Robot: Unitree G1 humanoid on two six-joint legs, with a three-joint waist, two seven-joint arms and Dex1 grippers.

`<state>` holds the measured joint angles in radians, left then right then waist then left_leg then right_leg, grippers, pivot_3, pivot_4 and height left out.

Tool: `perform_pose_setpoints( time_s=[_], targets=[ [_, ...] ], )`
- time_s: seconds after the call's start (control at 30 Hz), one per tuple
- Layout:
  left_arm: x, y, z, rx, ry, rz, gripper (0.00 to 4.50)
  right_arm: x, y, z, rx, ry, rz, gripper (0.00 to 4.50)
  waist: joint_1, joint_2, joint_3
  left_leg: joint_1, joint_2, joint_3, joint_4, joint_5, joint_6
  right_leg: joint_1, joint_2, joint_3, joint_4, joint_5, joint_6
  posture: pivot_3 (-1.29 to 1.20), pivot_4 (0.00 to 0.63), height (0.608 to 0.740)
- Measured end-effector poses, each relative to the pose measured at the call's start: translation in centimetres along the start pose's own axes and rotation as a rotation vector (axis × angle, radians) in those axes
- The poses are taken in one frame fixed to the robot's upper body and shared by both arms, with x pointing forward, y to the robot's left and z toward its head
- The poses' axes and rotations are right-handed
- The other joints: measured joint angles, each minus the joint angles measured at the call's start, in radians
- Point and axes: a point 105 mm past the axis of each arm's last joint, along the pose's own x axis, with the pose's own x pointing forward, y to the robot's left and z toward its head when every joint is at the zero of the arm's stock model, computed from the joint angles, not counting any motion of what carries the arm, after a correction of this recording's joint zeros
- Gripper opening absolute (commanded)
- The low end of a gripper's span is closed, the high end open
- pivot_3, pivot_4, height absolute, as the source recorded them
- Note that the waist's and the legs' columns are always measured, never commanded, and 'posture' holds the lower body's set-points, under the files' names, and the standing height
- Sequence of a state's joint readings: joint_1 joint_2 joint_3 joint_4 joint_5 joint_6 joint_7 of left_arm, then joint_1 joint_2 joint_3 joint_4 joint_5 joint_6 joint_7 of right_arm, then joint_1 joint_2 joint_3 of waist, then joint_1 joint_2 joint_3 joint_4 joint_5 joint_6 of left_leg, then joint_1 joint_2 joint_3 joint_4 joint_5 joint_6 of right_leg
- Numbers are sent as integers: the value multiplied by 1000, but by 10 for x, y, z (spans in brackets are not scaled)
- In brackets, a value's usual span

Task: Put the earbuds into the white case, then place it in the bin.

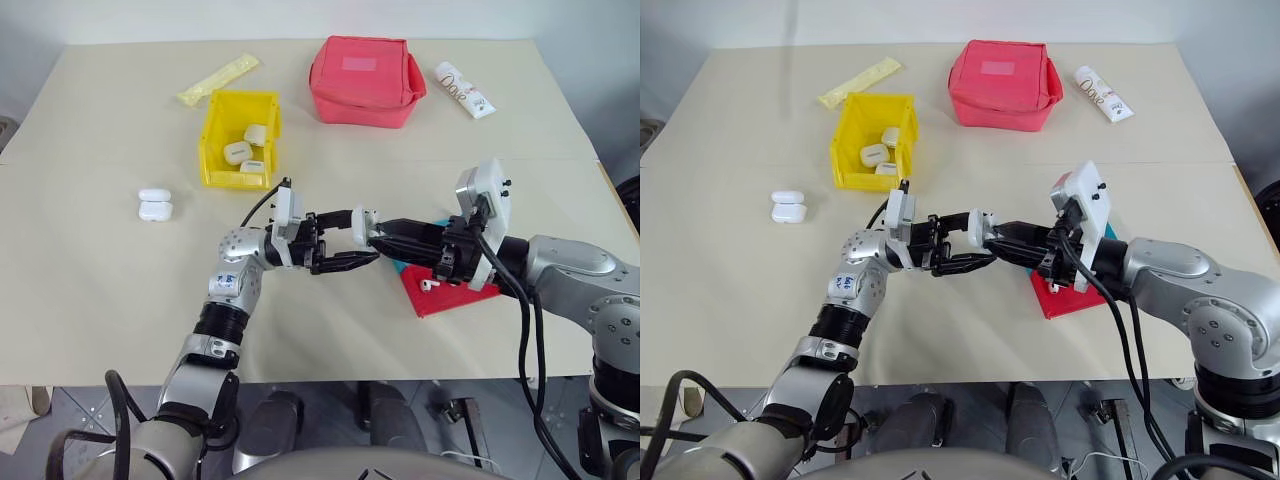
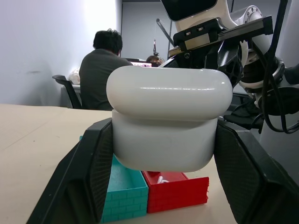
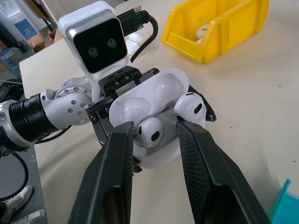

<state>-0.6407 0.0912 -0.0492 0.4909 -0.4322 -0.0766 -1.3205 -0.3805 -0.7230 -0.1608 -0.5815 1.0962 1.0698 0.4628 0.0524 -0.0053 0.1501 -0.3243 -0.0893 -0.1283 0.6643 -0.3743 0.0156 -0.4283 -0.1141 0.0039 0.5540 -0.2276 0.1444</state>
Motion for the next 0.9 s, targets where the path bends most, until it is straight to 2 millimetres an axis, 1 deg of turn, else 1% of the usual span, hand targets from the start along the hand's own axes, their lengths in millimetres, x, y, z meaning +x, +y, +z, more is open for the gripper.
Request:
perform_pose_setpoints(
  time_s=[0.17,0.27,0.37,0.57,0.7,0.77,0.8,0.87,0.9],
  targets=[
    [-1,4,1,-6,-2,10,2798,-3,-2,0,-8,13,-10,1503,0,0,0,0,0,0,0,0,0,0,0,0,0,0,0,0,150,740],
    [-9,9,8,12,-33,45,2798,-8,-12,-7,13,54,-63,1503,0,0,0,0,0,0,0,0,0,0,0,0,0,0,0,0,150,740],
    [-9,11,12,26,-52,49,2798,-9,-15,-9,22,63,-76,1503,0,0,0,0,0,0,0,0,0,0,0,0,0,0,0,0,150,740],
    [-9,11,12,27,-54,52,2798,-10,-15,-8,19,66,-80,1503,1,0,0,0,0,0,0,0,0,0,0,0,-1,0,0,0,150,740],
    [-11,10,8,29,-27,43,2798,-20,-21,-7,4,74,-126,1503,2,0,0,0,0,0,0,0,0,0,0,0,-1,0,0,0,150,740],
    [-13,9,2,22,20,32,2798,-26,-22,-4,-24,77,-155,1110,2,-1,0,-1,0,0,0,0,0,0,0,0,-2,0,0,0,150,740],
    [-14,9,0,19,41,25,2798,-29,-22,-1,-49,78,-169,861,2,0,0,-1,0,0,0,0,0,0,0,0,-2,0,0,0,150,740],
    [-14,9,-2,24,74,15,2798,-33,-21,6,-91,74,-194,216,2,-1,1,-1,0,0,0,0,0,0,0,0,-2,0,0,0,150,740],
    [-11,10,-2,30,91,9,2798,-32,-20,11,-114,68,-201,12,2,-1,1,-1,0,0,0,0,0,0,0,0,-2,0,0,0,150,740]
  ],
)
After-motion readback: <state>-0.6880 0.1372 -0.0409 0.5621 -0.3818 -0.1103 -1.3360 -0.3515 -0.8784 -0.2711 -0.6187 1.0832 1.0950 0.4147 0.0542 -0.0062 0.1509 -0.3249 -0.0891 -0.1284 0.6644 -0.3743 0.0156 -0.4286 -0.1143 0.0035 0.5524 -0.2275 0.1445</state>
